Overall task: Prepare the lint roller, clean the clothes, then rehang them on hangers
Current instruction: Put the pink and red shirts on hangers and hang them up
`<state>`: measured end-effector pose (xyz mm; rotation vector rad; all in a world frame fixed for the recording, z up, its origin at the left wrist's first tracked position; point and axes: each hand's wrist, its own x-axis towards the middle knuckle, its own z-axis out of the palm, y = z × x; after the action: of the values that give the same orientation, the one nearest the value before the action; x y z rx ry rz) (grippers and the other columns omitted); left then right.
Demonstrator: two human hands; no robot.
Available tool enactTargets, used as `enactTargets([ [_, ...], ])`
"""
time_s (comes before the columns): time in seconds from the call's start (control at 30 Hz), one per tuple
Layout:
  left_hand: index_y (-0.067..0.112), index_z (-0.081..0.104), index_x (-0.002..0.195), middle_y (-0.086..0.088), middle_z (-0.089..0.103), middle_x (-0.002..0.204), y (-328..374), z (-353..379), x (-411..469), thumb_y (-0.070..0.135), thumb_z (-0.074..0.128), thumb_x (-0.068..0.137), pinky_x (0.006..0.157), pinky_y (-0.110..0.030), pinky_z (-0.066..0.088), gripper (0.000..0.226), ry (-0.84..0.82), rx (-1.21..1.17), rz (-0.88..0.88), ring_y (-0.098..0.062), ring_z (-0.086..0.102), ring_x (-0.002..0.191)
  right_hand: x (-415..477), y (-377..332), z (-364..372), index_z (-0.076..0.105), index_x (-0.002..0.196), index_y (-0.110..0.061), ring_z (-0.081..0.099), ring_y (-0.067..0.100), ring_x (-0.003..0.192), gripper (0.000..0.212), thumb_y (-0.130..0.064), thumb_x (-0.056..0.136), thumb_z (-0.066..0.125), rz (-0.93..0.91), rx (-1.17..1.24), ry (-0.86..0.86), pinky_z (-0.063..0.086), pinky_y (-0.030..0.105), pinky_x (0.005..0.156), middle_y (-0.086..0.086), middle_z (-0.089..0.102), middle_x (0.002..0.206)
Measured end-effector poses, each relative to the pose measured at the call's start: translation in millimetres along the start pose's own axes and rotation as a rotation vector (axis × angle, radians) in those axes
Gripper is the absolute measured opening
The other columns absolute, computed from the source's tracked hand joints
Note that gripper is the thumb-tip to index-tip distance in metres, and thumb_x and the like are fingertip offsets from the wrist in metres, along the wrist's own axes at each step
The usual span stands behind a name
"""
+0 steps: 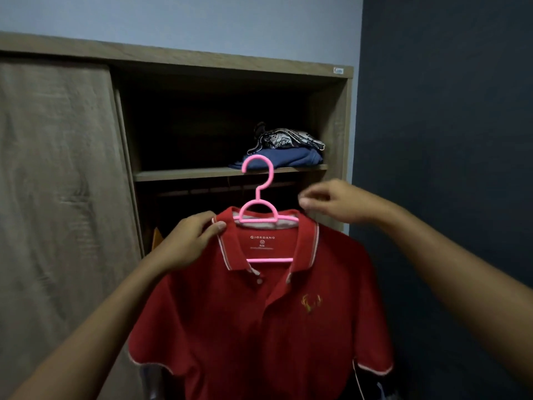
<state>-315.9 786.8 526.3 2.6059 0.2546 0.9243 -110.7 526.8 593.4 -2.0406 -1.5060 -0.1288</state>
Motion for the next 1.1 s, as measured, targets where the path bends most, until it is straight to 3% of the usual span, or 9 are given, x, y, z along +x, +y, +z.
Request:
enactTargets([
  [0.1,0.017,0.058,0.076,0.006,0.058,0.070,-8,1,3,0.030,0.055,0.101,0.063,-0.026,0.042,0.029,0.007,-0.070,-0.025,-0.002,0.053,0.063,-18,18,-2,0.077,0.097,-0.023,0.073,0.008,0.081,0.029,-0.049,0.092,0.064,0.106,0.003,-0.243,0.057,0.025,0.073,-0.006,0.077,0.089],
  [0.2,0.020,0.059,0.072,0.010,0.060,0.066,-5,14,11,0.033,0.055,0.100,0.060,-0.022,0.041,0.031,-0.019,-0.111,-0.037,0.001,0.053,0.061,-20,21,-4,0.078,0.090,-0.019,0.071,0.008,0.078,0.030,-0.047,0.090,0.068,0.089,0.030,-0.214,0.057,0.031,0.073,-0.001,0.078,0.087],
  [0.37,0.023,0.066,0.088,-0.005,0.066,0.090,-14,42,25,0.028,0.070,0.091,0.077,-0.033,0.049,0.008,-0.004,-0.074,-0.077,-0.018,0.063,0.081,-18,23,-10,0.080,0.093,-0.019,0.075,0.018,0.085,0.029,-0.046,0.091,0.069,0.186,0.045,-0.301,0.058,0.033,0.077,-0.001,0.079,0.089],
  [0.47,0.016,0.067,0.094,-0.003,0.067,0.088,-12,56,32,0.020,0.074,0.088,0.080,-0.034,0.051,0.010,0.036,-0.084,-0.084,-0.020,0.064,0.082,-15,31,-4,0.079,0.081,-0.019,0.064,0.005,0.065,0.033,-0.048,0.090,0.068,0.228,-0.083,-0.352,0.051,0.026,0.065,-0.006,0.075,0.075],
  [0.6,0.009,0.068,0.096,-0.002,0.067,0.085,-10,71,44,0.021,0.073,0.089,0.070,-0.022,0.043,0.015,0.062,-0.091,-0.113,-0.014,0.059,0.075,-13,50,6,0.078,0.080,-0.021,0.060,0.000,0.060,0.031,-0.048,0.091,0.068,0.344,-0.153,-0.346,0.046,0.019,0.061,-0.012,0.071,0.068],
  [0.77,0.010,0.068,0.091,-0.001,0.069,0.082,-10,92,61,0.024,0.069,0.091,0.064,-0.015,0.041,0.014,0.116,-0.093,-0.173,-0.010,0.060,0.072,-2,76,17,0.077,0.094,-0.009,0.071,0.025,0.092,0.041,-0.047,0.092,0.064,0.457,-0.237,-0.348,0.056,0.036,0.083,0.008,0.075,0.096],
  [0.87,0.010,0.068,0.088,-0.004,0.071,0.080,-15,110,76,0.026,0.069,0.091,0.071,-0.026,0.047,0.017,0.123,-0.140,-0.228,-0.015,0.064,0.074,9,89,22,0.069,0.094,-0.004,0.068,0.028,0.092,0.040,-0.044,0.093,0.061,0.515,-0.255,-0.312,0.053,0.035,0.075,0.012,0.069,0.103],
  [0.97,0.011,0.067,0.086,-0.002,0.069,0.075,-24,128,94,0.024,0.069,0.090,0.072,-0.028,0.048,0.013,0.120,-0.168,-0.271,-0.017,0.065,0.072,24,108,31,0.066,0.114,-0.002,0.065,0.028,0.102,0.041,-0.038,0.097,0.055,0.545,-0.221,-0.245,0.055,0.036,0.085,0.014,0.065,0.115],
  [1.1,0.012,0.066,0.085,-0.001,0.066,0.072,-36,153,122,0.029,0.070,0.090,0.067,-0.028,0.047,0.019,0.121,-0.211,-0.319,-0.018,0.063,0.065,46,135,46,0.067,0.090,-0.006,0.064,0.022,0.077,0.035,-0.035,0.099,0.051,0.575,-0.036,-0.160,0.048,0.027,0.060,0.012,0.068,0.092],
])
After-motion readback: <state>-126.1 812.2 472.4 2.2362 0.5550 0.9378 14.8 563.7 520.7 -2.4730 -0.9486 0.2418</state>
